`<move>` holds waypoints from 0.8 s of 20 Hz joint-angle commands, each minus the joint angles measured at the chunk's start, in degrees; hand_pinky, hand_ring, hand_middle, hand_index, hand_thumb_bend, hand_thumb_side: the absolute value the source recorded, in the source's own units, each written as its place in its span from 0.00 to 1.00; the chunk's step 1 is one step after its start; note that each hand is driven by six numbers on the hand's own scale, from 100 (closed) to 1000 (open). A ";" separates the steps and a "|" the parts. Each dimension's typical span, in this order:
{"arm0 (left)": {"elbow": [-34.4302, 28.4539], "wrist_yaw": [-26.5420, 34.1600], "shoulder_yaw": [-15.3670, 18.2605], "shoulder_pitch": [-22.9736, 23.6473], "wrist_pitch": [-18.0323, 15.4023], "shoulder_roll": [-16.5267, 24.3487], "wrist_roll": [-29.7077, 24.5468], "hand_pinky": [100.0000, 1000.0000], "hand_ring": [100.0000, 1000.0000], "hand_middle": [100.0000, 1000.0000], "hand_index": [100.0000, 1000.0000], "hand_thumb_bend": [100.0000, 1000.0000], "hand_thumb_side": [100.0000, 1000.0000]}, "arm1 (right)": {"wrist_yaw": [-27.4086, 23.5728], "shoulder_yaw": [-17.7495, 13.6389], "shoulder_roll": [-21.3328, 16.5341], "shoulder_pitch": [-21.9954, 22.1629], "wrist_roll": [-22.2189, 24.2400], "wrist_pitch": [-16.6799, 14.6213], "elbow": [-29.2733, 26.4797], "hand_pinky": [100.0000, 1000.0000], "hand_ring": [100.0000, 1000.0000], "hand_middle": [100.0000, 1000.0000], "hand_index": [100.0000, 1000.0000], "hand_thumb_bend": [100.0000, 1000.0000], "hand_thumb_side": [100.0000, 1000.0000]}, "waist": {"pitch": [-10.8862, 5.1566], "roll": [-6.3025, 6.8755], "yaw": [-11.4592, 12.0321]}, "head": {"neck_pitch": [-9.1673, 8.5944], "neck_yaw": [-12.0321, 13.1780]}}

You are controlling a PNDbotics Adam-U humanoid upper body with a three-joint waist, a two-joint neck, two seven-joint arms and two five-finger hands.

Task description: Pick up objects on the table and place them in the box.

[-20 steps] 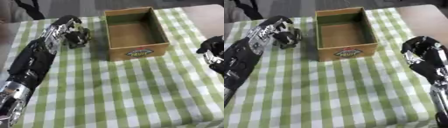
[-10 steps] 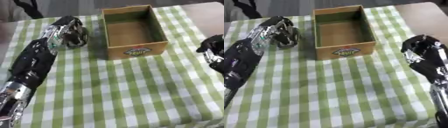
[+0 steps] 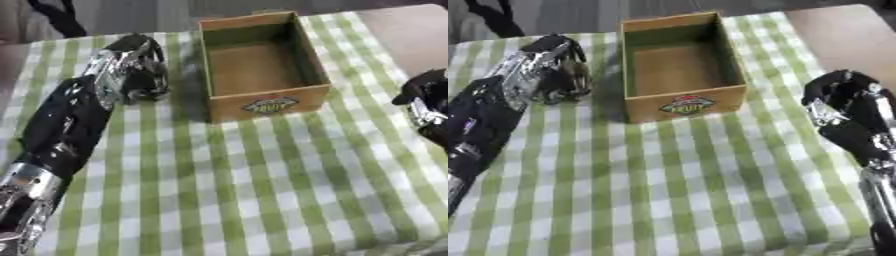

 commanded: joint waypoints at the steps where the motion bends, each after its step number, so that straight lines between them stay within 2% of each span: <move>1: -0.41 -1.27 -0.33 -0.20 0.11 0.89 -0.73 0.37 0.30 0.32 0.55 0.56 0.00 | 0.47 -0.39 -1.07 -0.52 0.01 -0.14 -0.46 0.52 0.47 0.46 0.53 0.07 0.09 | -1.01 -0.45 0.15 | -0.14 -0.06; 6: -1.19 -0.43 -0.24 -0.19 0.64 0.91 0.71 0.28 0.17 0.19 0.43 0.45 0.00 | 0.44 -0.43 -1.03 -0.49 0.00 -0.14 -0.43 0.52 0.47 0.46 0.53 0.07 0.09 | -1.21 -0.59 0.36 | -0.03 -0.08; 8: -1.57 0.46 -0.25 -0.20 0.83 0.86 1.53 0.23 0.10 0.13 0.37 0.36 0.00 | 0.43 -0.44 -1.00 -0.48 0.00 -0.14 -0.42 0.52 0.47 0.46 0.53 0.07 0.09 | -1.31 -0.66 0.44 | -0.04 -0.09; 9: -1.74 0.96 -0.29 -0.17 0.94 0.86 1.91 0.20 0.05 0.08 0.33 0.36 0.00 | 0.42 -0.45 -0.98 -0.48 0.00 -0.14 -0.42 0.52 0.47 0.46 0.54 0.06 0.09 | -1.34 -0.69 0.45 | -0.04 -0.08; 12: -2.32 2.07 -0.49 -0.20 1.16 0.93 2.55 0.17 0.01 0.04 0.29 0.35 0.00 | 0.40 -0.53 -0.96 -0.40 -0.10 -0.12 -0.37 0.52 0.47 0.46 0.53 0.06 0.09 | -1.53 -0.84 0.50 | 0.01 -0.18; 14: -2.76 2.80 -0.56 -0.23 1.31 0.97 2.68 0.16 0.00 0.03 0.28 0.26 0.03 | 0.39 -0.56 -0.95 -0.34 -0.15 -0.11 -0.32 0.52 0.47 0.46 0.53 0.06 0.09 | -1.63 -0.92 0.55 | 0.04 -0.19; 15: -2.96 3.15 -0.61 -0.23 1.42 0.99 2.73 0.16 0.00 0.03 0.28 0.26 0.03 | 0.39 -0.56 -0.94 -0.32 -0.15 -0.11 -0.31 0.52 0.47 0.46 0.53 0.06 0.09 | -1.67 -0.94 0.57 | 0.05 -0.19; 16: -3.22 3.46 -0.68 -0.28 1.49 1.01 2.83 0.15 0.00 0.02 0.27 0.19 0.05 | 0.38 -0.56 -0.92 -0.32 -0.15 -0.12 -0.30 0.52 0.47 0.46 0.53 0.06 0.09 | -1.74 -0.99 0.61 | 0.08 -0.22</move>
